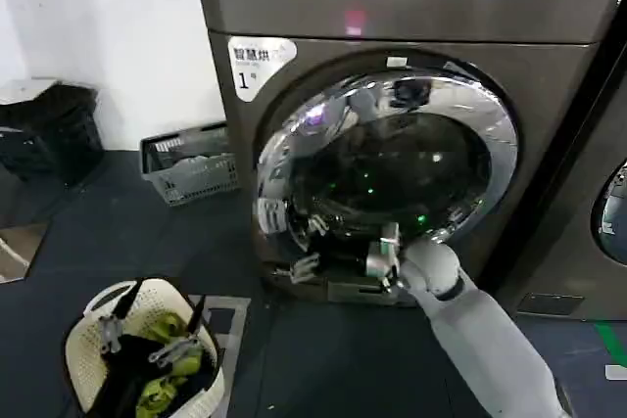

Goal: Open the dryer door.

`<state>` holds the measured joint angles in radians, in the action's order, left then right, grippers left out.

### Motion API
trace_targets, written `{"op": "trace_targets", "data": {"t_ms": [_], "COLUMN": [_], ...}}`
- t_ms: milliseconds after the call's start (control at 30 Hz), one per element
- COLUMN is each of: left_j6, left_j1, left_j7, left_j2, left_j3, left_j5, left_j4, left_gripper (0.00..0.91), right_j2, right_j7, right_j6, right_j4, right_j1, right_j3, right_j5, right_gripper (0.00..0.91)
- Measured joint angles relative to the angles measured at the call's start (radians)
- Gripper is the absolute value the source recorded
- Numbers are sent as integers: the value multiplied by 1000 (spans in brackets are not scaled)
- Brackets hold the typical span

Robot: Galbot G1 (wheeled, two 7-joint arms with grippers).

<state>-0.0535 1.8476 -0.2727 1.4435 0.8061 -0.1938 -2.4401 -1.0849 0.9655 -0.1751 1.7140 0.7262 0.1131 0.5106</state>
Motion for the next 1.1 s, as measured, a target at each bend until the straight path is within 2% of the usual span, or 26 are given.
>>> {"op": "trace_targets", "data": {"t_ms": [200,400,600,900,1100], "left_j6": [-18,-18,12,132,123], "left_j1": [-44,-120,-203,-310,-430], "left_j7": [2,12,77,-44,-102], "left_j2": [-32,-77,-182,-369,-505], "left_j3": [54,95,59,-15,-121], "left_j5": [-50,-167,-263,-521,-652], "left_j4": [42,114,180,226,280], "left_gripper": [907,907,907,907,907], "right_j2": [24,55,88,136,164], "right_j7": [111,207,284,396,448], "right_j6": [1,13,40,75,92], "right_j4": [34,65,79,84,99], "right_j1": [37,73,96,140,175], "right_j3": [37,63,89,138,178], "right_j5": [9,6,15,19,20], "right_gripper": [907,907,907,907,907]}}
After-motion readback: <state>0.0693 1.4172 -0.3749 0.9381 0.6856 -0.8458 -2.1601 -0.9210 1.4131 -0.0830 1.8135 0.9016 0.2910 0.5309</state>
